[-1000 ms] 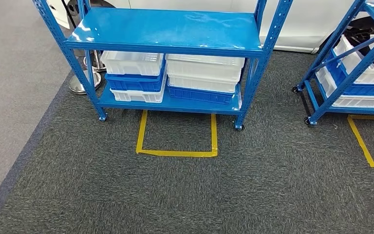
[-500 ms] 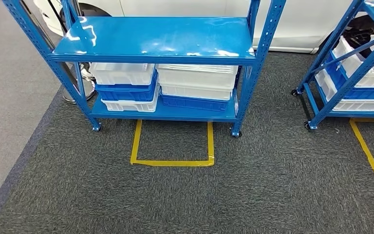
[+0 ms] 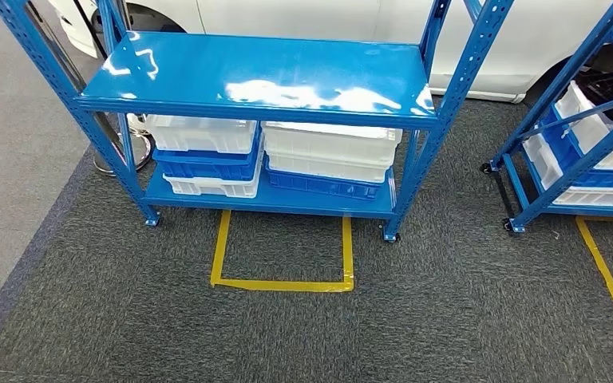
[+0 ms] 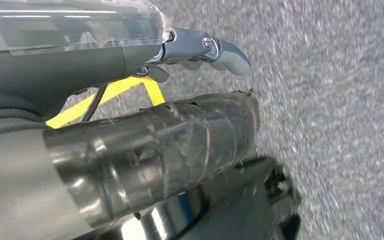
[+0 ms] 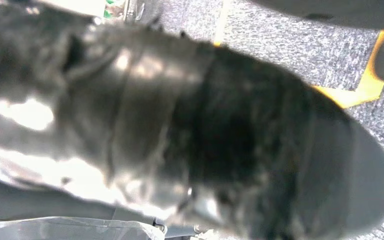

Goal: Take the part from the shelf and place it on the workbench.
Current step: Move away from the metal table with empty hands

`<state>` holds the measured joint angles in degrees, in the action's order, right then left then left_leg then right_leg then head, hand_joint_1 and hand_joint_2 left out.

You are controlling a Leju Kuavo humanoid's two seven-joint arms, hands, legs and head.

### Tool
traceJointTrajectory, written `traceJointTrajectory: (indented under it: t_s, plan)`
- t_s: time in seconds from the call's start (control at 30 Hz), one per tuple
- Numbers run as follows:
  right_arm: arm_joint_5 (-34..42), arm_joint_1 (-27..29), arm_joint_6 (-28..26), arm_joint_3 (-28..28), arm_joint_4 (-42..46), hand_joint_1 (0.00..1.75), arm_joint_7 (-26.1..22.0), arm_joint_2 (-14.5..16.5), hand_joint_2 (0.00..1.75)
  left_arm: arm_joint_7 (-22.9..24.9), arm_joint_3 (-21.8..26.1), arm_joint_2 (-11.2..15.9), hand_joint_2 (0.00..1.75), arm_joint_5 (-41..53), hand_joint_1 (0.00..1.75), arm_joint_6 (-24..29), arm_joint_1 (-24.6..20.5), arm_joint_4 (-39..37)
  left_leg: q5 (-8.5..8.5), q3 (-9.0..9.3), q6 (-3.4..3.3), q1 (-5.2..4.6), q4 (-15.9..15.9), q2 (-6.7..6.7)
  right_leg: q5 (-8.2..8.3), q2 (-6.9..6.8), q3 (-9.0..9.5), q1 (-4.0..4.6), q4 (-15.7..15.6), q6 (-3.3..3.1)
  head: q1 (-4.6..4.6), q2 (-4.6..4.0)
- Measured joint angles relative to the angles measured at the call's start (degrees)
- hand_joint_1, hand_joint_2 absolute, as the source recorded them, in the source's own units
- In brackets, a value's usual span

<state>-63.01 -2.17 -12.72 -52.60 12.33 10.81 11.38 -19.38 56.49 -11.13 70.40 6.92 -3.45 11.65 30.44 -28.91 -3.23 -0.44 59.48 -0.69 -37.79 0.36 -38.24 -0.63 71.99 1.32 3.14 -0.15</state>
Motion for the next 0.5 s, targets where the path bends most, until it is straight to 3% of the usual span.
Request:
traceJointTrajectory:
  t_s: [0.07,0.13,0.2,0.27,0.33,0.4,0.47,0.5]
  plan:
    - [0.0,0.4,0.0,0.0,0.0,0.00,0.0,0.0,0.00,0.0,0.0,-0.2,0.00,0.0,0.00,0.0,0.1,0.0,1.57,1.68,0.27,-0.04,0.0,-0.07,6.87,-0.03,0.05,0.49,-6.1,-0.69,0.00,0.00]
    - [-0.1,0.5,0.0,0.0,0.0,0.00,0.0,-0.1,0.00,-0.1,0.0,-0.3,0.00,0.0,0.00,0.0,0.0,0.0,2.71,2.72,0.84,-0.10,-0.4,-0.13,11.85,-0.05,0.36,0.96,-9.4,-1.29,0.00,0.00]
    - [-0.1,0.3,0.0,0.0,0.0,0.00,0.0,-0.1,0.00,-0.1,0.0,-0.3,0.00,0.0,0.00,0.0,-0.2,0.0,2.47,3.44,1.56,-0.17,-0.5,-0.17,11.90,-0.01,1.40,0.96,-10.4,-1.76,0.00,0.00]
    - [-0.2,0.4,0.0,0.0,0.0,0.00,0.0,0.0,0.00,-0.2,0.0,-0.3,0.00,0.0,0.00,0.0,-0.4,0.0,1.32,2.70,2.16,-0.12,2.0,-0.02,11.60,-0.04,3.31,0.69,-12.0,-2.35,-0.05,0.00]
    - [-0.2,0.4,0.0,0.0,0.0,0.00,0.0,0.0,0.00,-0.2,0.0,-0.3,0.00,0.0,0.00,0.0,-0.4,0.0,1.63,-0.95,2.58,0.15,8.0,0.17,11.01,-0.16,5.47,0.47,-13.4,-2.82,-0.14,0.00]
    - [-0.3,0.3,0.0,0.0,0.0,0.00,0.0,0.0,0.00,-0.2,0.0,-0.3,0.00,0.0,0.00,0.0,-0.3,0.0,4.79,-5.67,3.00,0.53,13.4,0.24,9.98,-0.17,7.29,0.38,-14.1,-2.96,-0.18,0.00]
    - [-0.4,0.4,0.0,0.0,0.0,0.00,0.0,0.0,0.00,-0.2,0.0,-0.3,0.00,0.0,0.00,0.0,-0.2,0.0,7.23,-8.41,3.40,0.95,13.7,0.25,8.52,-0.05,9.29,0.30,-14.2,-2.79,-0.17,0.00]
    - [-0.4,0.4,0.0,0.0,0.0,0.00,0.0,0.0,0.00,-0.2,0.0,-0.3,0.00,0.0,0.00,0.0,-0.1,0.0,6.44,-8.78,3.57,1.15,11.8,0.26,7.71,0.00,10.39,0.27,-14.3,-2.63,-0.18,0.00]
